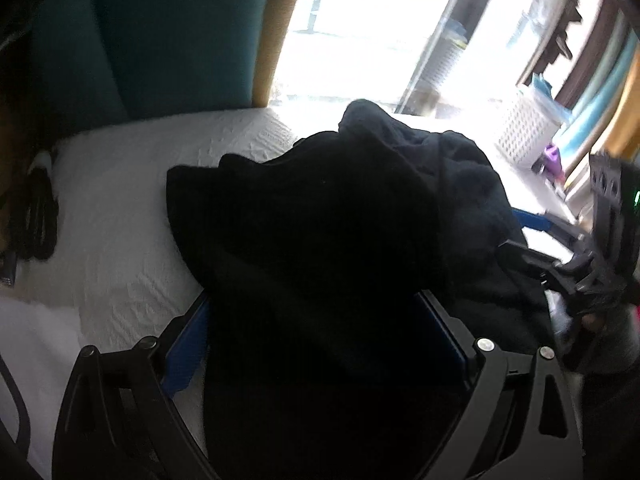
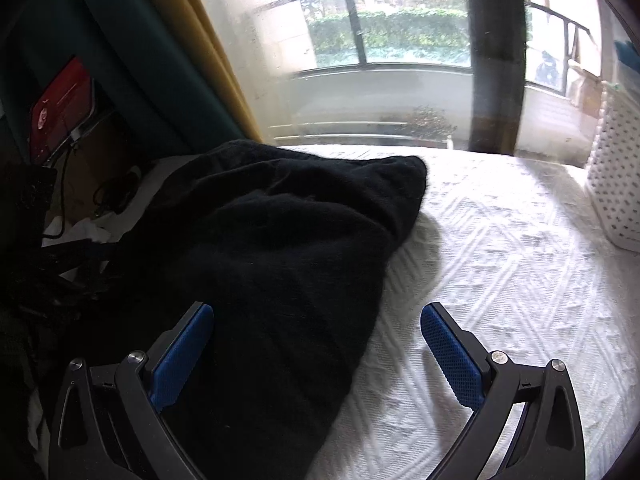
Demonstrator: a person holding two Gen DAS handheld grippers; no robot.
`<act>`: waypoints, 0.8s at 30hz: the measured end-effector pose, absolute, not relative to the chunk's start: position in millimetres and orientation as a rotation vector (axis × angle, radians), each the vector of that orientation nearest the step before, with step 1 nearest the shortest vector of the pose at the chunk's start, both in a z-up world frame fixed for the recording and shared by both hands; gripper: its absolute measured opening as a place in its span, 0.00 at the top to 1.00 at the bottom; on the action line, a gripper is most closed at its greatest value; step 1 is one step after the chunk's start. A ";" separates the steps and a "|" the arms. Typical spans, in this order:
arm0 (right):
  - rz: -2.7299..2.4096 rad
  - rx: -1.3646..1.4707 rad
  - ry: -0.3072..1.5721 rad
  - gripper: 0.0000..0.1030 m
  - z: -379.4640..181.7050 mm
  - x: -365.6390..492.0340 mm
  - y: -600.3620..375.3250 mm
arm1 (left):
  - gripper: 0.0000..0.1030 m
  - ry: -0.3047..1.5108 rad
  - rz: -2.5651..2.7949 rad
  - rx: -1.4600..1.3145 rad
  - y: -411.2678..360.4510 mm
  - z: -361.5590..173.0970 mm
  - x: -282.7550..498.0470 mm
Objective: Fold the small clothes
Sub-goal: 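Grasp the folded shirt with the left gripper and lift it off the bed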
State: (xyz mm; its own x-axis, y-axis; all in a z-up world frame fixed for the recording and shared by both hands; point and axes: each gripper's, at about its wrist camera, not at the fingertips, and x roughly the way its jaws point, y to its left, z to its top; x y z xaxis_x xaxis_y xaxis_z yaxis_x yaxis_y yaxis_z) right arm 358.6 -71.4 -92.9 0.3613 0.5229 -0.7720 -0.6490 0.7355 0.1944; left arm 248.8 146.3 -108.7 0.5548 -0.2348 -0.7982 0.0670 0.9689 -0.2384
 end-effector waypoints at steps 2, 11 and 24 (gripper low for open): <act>0.782 -0.147 0.943 0.00 -95.7 361.5 -66.9 | 0.13 0.966 -0.176 -0.179 143.1 -108.8 252.8; 0.848 -0.124 0.989 0.00 -101.6 364.4 -51.5 | 0.38 0.926 -0.257 -0.284 152.4 -103.9 251.5; 0.864 -0.077 0.994 0.00 -102.2 369.3 -61.8 | 0.01 0.967 -0.344 -0.309 141.4 -108.4 252.5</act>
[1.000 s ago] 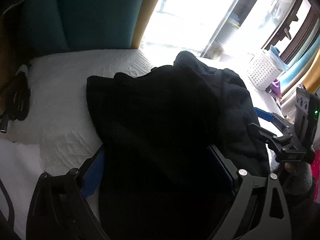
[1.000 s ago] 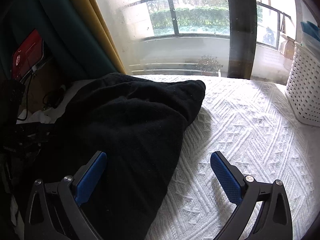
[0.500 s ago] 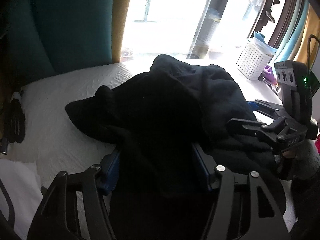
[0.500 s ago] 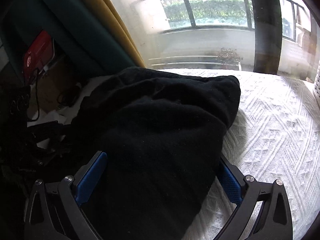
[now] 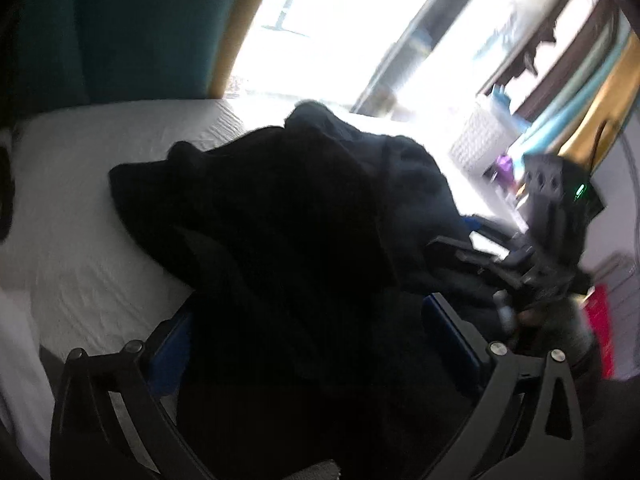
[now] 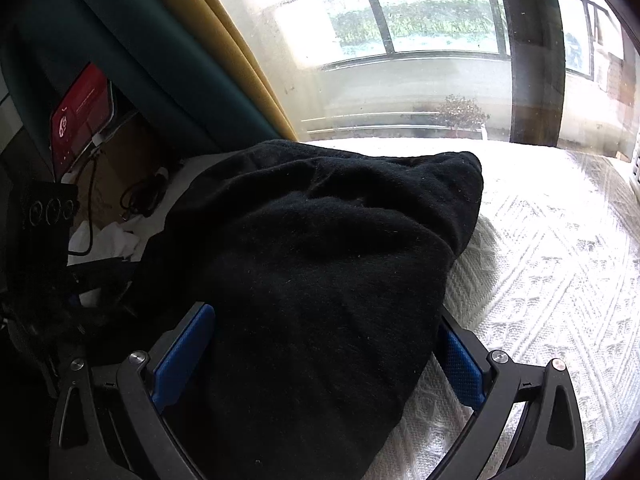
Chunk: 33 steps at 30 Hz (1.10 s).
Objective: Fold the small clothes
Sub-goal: 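Grasp the folded shirt with the left gripper and lift it off the bed, then carry the held shirt with the left gripper toward the white pillow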
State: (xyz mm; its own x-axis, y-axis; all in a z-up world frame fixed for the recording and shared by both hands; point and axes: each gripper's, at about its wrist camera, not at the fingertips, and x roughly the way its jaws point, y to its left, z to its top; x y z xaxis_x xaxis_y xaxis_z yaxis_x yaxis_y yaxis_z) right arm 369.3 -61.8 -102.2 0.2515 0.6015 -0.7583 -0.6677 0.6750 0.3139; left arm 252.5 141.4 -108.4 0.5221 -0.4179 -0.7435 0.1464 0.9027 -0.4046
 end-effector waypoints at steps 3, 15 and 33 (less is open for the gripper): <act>0.861 -0.068 0.995 0.00 -102.7 371.6 -62.5 | 0.01 0.986 -0.316 -0.243 130.1 -109.7 257.7; 0.896 -0.028 1.020 0.42 -100.3 380.3 -60.7 | 0.47 0.942 -0.322 -0.137 96.9 -105.4 257.6; 0.930 -0.088 0.799 0.70 -29.5 321.9 -67.9 | 0.66 0.717 -0.304 -0.124 108.9 -49.6 196.0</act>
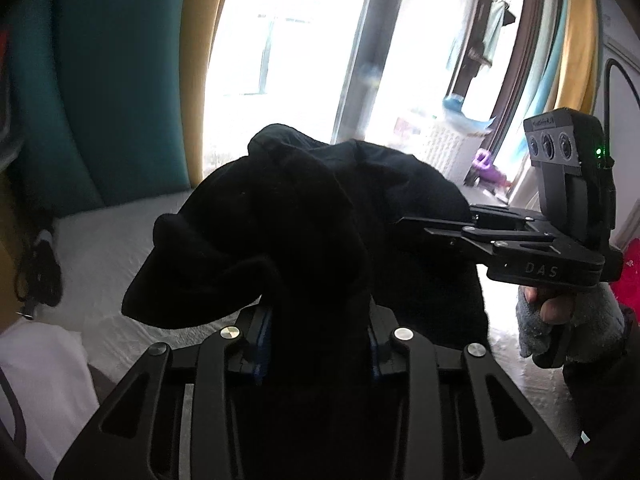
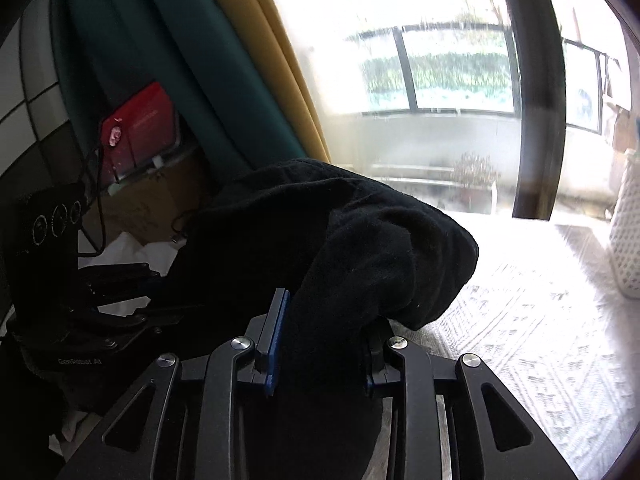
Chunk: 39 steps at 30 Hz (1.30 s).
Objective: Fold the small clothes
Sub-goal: 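Carry the held shirt with the left gripper toward the white pillow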
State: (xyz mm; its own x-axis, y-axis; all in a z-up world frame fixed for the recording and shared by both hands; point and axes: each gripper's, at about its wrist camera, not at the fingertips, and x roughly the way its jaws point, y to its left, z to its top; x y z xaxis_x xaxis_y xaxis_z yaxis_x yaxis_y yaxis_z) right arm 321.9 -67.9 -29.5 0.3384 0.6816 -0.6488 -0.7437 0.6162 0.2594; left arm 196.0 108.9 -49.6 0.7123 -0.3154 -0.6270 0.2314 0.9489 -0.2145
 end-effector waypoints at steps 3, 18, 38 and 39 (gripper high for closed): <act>0.934 -0.093 0.768 0.70 -15.1 307.7 -68.5 | 0.66 0.674 -0.306 -0.136 109.8 -37.5 181.0; 0.956 -0.101 0.653 0.70 27.8 244.6 -98.5 | 0.66 0.568 -0.290 -0.136 107.0 -4.1 113.2; 0.943 -0.171 0.443 0.71 84.6 155.4 -112.2 | 0.66 0.359 -0.249 -0.079 98.6 43.2 37.2; 0.945 -0.175 0.431 0.71 88.7 151.2 -111.7 | 0.66 0.344 -0.247 -0.079 99.4 47.6 30.9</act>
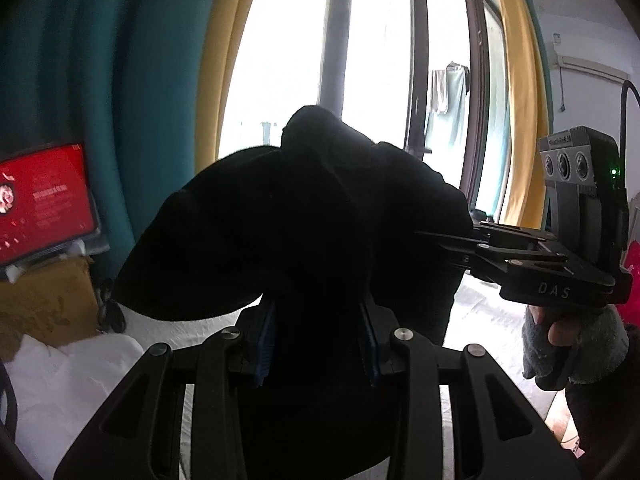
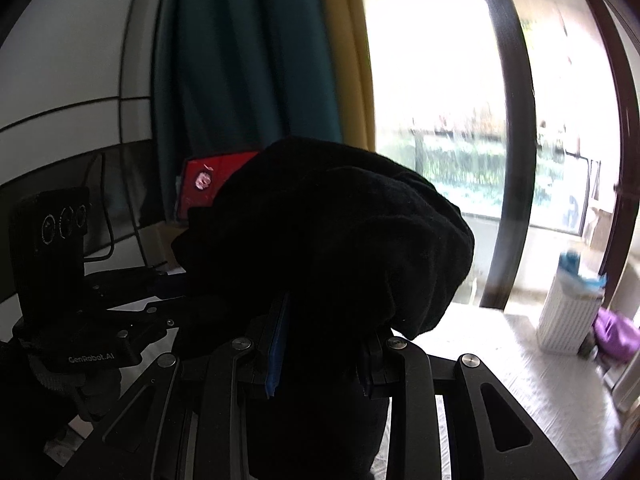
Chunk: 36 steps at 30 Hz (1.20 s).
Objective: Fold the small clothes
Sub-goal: 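Carry the held shirt with the left gripper toward the white pillow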
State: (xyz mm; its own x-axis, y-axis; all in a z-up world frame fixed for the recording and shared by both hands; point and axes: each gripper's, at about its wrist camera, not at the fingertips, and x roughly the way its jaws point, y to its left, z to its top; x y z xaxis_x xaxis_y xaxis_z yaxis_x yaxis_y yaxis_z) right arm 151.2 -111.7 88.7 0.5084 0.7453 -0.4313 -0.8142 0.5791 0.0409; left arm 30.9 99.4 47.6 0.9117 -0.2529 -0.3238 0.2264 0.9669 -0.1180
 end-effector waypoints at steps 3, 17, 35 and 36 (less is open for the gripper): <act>0.960 -0.191 0.378 0.71 106.1 133.9 -108.2 | 0.66 0.297 -0.240 -0.071 104.0 60.8 10.5; 1.083 -0.208 0.217 0.71 145.1 69.2 -74.1 | 0.68 0.143 -0.108 -0.055 148.1 93.3 -65.2; 1.244 -0.192 0.372 0.71 92.7 70.8 18.4 | 0.68 0.283 0.045 -0.096 211.7 52.9 -76.7; 1.243 -0.183 0.400 0.71 82.3 79.3 23.9 | 0.68 0.298 0.048 -0.103 215.7 48.3 -72.0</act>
